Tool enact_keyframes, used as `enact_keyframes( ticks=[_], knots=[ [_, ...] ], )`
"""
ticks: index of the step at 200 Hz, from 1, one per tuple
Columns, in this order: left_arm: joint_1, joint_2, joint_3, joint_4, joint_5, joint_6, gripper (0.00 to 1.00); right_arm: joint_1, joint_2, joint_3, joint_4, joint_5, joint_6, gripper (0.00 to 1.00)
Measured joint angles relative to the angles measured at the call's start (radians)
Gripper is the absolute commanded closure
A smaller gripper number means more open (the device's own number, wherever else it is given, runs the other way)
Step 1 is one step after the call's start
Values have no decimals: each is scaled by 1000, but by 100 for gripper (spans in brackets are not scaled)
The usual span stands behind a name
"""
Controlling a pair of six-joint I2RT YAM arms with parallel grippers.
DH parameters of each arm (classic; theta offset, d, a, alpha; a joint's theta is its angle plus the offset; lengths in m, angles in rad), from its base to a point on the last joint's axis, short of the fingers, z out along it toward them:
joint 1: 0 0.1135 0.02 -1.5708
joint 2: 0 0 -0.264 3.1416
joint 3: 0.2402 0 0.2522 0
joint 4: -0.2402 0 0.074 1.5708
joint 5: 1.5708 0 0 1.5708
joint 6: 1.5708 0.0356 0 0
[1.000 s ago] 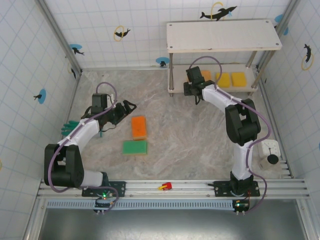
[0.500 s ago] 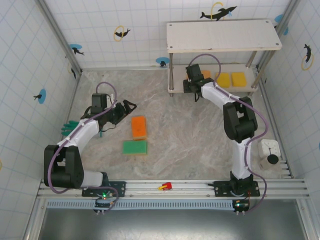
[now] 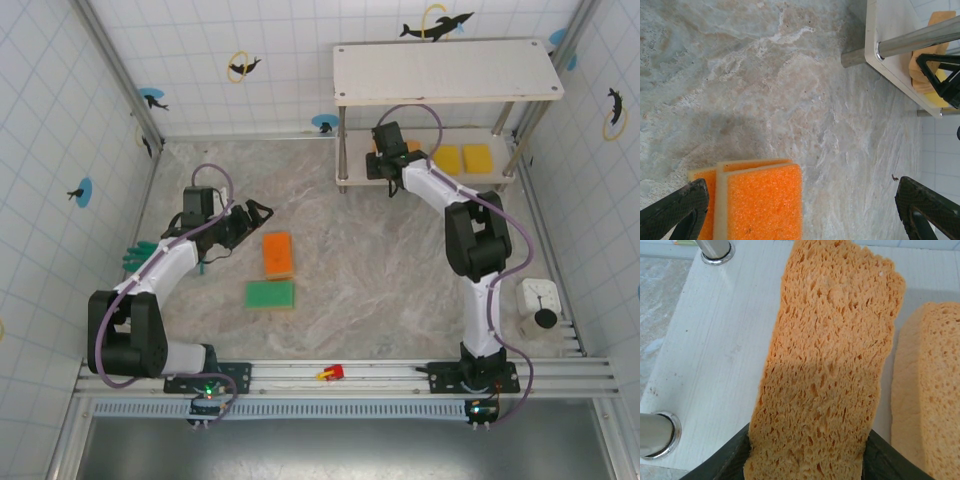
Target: Place and organize the cleaning sponges onto the shelf
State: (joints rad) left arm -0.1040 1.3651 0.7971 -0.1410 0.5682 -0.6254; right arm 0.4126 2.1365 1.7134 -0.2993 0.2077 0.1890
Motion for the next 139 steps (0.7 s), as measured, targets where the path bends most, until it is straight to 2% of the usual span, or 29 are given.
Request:
enact_keyframes(
  ticks=[139],
  knots=[
    [0, -2, -13, 0, -3, 0, 3, 1, 41, 29, -16, -23, 1, 46]
  ],
)
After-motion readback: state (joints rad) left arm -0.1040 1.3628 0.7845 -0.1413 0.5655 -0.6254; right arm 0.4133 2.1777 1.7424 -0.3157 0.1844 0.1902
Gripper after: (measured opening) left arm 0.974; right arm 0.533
